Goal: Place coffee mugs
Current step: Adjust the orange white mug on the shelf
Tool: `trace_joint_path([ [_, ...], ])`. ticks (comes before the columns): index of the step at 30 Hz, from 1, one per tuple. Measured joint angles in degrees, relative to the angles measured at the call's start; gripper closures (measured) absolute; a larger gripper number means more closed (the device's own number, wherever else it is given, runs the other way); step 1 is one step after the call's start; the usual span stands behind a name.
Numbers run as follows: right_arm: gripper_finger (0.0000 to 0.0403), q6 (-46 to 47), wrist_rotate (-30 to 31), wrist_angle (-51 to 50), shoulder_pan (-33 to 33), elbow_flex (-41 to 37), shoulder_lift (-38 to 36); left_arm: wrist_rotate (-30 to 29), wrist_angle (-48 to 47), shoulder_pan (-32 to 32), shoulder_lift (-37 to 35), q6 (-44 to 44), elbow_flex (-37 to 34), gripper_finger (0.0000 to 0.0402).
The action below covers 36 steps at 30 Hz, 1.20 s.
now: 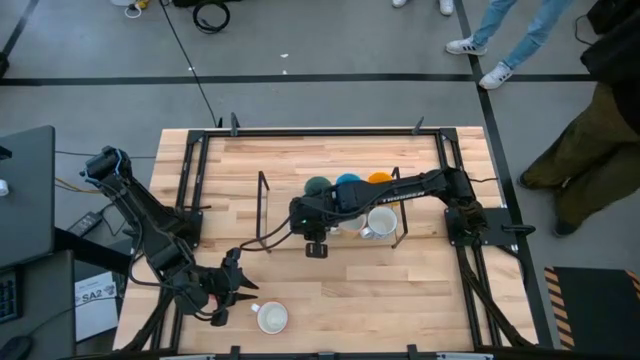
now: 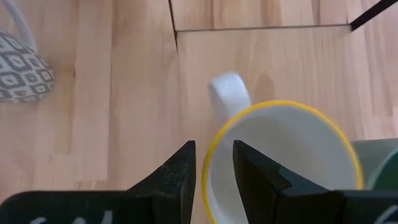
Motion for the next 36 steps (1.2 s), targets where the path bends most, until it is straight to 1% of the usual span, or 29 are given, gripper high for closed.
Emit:
trace_joint_path([
  [4,0.0291,0.0,-0.4,0.1,0.0,-2.0,0.0,0.0,0.0,0.0,0.0,0.0,0.0,0.0299],
  [9,0.0298,0.0,-0.4,0.3,0.0,-2.3,0.0,0.0,0.0,0.0,0.0,0.0,0.0,0.0299],
  [12,0.0315,0.0,-0.4,0.3,0.0,-2.3,0.0,0.0,0.0,0.0,0.0,0.0,0.0,0.0299],
  [18,0.0361,0.1,-0.6,-0.1,0.0,-2.3,0.0,0.0,0.0,0.0,0.0,0.0,0.0,0.0299],
  [21,0.0377,0.0,-0.5,-0.3,0.0,-2.3,-0.1,0.0,0.0,0.0,0.0,0.0,0.0,0.0299],
  [24,0.0379,0.0,-0.5,-0.8,0.0,-2.3,-0.1,0.0,0.0,0.0,0.0,0.0,0.0,0.0299],
  [29,0.0366,1.9,-0.5,-2.5,0.0,-2.2,-0.1,0.0,0.0,0.0,0.0,0.0,0.0,0.0299],
  [36,0.0375,1.9,-0.4,-5.1,0.1,-2.1,-0.4,0.0,0.0,0.0,0.0,0.0,0.0,0.0299],
])
